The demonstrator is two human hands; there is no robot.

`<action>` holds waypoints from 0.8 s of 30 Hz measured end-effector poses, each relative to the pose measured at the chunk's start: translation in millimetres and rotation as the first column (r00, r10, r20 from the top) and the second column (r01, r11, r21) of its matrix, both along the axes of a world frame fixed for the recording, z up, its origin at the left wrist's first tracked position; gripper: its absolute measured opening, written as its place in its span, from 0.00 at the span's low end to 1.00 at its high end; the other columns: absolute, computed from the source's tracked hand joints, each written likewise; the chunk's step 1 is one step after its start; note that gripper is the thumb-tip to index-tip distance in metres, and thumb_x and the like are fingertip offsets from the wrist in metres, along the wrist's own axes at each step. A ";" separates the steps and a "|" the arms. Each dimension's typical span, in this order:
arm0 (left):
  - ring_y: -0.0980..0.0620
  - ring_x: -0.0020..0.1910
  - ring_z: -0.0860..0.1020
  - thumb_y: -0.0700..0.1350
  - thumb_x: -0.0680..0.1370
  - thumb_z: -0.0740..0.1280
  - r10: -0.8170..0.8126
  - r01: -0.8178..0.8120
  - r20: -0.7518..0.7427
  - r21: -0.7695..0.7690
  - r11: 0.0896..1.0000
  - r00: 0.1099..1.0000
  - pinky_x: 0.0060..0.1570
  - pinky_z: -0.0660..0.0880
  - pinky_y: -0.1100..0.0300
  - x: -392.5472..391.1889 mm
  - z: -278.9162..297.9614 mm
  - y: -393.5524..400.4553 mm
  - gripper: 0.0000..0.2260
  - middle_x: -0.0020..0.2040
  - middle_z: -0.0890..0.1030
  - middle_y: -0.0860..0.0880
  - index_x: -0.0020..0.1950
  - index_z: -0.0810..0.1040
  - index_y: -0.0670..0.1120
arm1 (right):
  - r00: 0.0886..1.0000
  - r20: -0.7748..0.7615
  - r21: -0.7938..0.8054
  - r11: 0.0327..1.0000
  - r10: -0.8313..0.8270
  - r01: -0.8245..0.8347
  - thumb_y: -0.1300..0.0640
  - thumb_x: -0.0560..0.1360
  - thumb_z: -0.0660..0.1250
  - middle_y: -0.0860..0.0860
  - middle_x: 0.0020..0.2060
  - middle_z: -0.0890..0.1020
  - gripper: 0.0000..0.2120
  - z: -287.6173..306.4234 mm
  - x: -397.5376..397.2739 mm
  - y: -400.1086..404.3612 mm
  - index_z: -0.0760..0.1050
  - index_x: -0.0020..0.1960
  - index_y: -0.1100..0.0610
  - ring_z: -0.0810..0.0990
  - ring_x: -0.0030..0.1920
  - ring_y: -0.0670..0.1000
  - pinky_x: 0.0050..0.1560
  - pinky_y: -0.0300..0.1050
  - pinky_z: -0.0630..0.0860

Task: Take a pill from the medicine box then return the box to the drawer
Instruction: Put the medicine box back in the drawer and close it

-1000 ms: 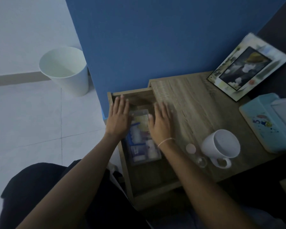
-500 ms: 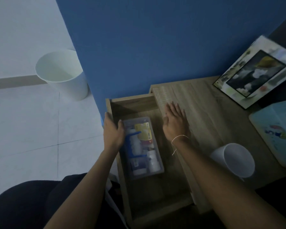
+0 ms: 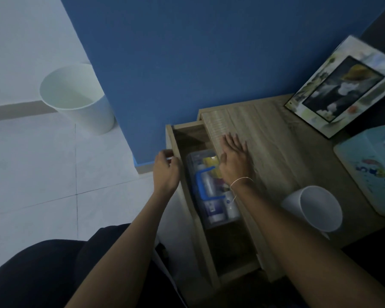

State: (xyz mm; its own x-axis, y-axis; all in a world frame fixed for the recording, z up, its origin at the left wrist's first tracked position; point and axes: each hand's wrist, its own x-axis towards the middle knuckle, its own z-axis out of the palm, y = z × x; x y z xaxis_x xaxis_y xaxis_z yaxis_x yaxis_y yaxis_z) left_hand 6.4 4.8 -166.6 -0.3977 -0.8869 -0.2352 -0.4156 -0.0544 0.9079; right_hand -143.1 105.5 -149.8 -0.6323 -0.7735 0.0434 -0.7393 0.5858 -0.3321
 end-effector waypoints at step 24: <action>0.42 0.73 0.62 0.31 0.72 0.59 -0.353 0.382 0.147 -0.325 0.865 0.924 0.72 0.61 0.53 -60.6 -1.5 29.5 0.30 0.75 0.63 0.39 0.75 0.60 0.41 | 0.998 -0.053 -0.109 0.994 -0.028 0.022 0.67 0.71 0.58 0.60 0.71 0.70 0.26 -13.4 -0.9 -2.0 0.67 0.70 0.64 0.62 0.74 0.61 0.76 0.62 0.53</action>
State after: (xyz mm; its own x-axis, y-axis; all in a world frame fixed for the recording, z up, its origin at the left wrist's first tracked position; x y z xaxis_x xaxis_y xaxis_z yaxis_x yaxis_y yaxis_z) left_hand -54.2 34.3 -168.1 -0.7037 -0.7104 0.0105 -0.4159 0.4239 0.8046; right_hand -144.0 103.5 -163.2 -0.6460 -0.7461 0.1615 -0.7435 0.5671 -0.3544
